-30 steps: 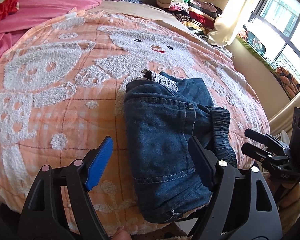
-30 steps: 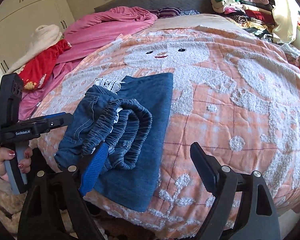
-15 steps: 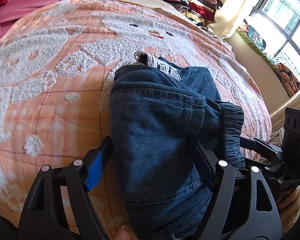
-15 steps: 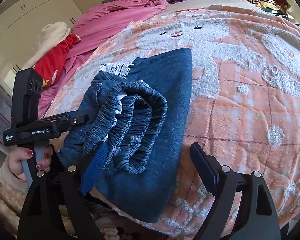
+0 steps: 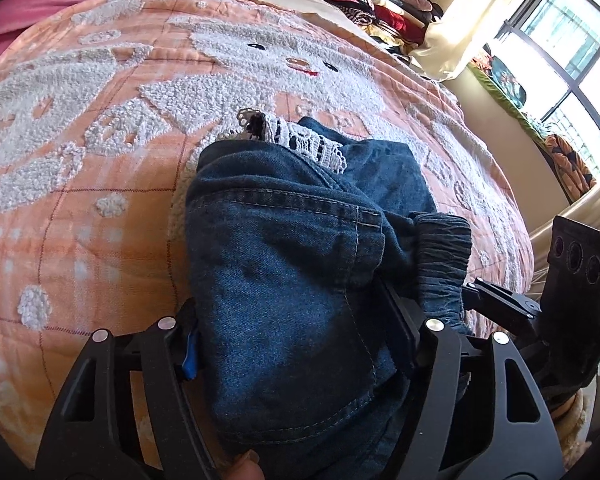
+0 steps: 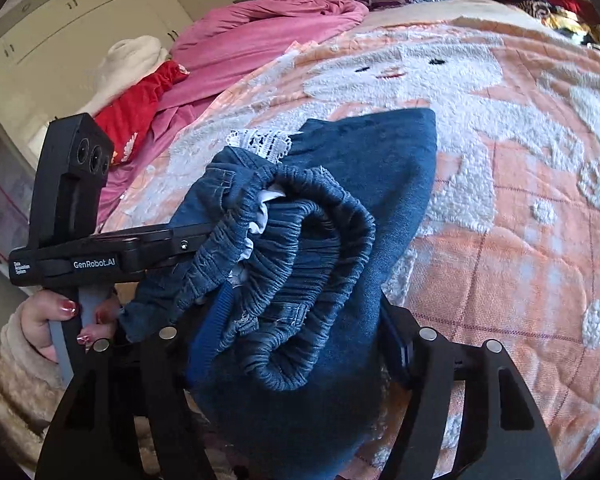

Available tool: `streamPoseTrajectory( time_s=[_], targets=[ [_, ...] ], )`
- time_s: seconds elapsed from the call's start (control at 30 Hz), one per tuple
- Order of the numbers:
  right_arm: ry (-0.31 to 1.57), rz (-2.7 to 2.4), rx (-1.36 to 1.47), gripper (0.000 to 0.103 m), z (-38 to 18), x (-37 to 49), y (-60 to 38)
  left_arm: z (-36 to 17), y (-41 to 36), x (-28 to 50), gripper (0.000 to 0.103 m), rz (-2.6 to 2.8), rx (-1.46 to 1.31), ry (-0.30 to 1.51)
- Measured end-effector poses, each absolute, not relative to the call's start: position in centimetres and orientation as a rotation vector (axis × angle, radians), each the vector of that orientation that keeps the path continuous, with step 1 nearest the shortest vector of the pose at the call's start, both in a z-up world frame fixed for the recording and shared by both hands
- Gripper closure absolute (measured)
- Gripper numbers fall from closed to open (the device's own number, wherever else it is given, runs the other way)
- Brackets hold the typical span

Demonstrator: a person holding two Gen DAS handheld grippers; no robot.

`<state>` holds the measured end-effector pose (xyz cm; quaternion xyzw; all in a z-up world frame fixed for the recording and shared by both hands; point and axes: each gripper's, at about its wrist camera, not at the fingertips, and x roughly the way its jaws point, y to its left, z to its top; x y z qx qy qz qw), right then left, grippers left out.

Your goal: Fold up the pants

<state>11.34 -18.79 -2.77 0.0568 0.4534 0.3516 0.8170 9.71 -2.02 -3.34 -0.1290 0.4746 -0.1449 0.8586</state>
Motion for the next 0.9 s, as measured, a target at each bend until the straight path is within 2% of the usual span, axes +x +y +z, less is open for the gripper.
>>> streamPoseTrajectory(
  time_s=[0.1,0.27,0.9],
  targets=[
    [0.935,0.744,0.098,0.041,-2.0,10.7,-18.6,-2.4,-2.7,9.2,0.051,-0.304,-0.232,0.974],
    [0.882,0.738,0.050,0.043,-0.3,9.8,-18.3,-1.0,-2.7,8.6,0.054,-0.315,-0.246,0.947],
    [0.782,0.733,-0.044,0.044,4.0,16.0,-15.3,3.6,-0.6,14.3,0.054,-0.297,-0.228,0.854]
  ],
)
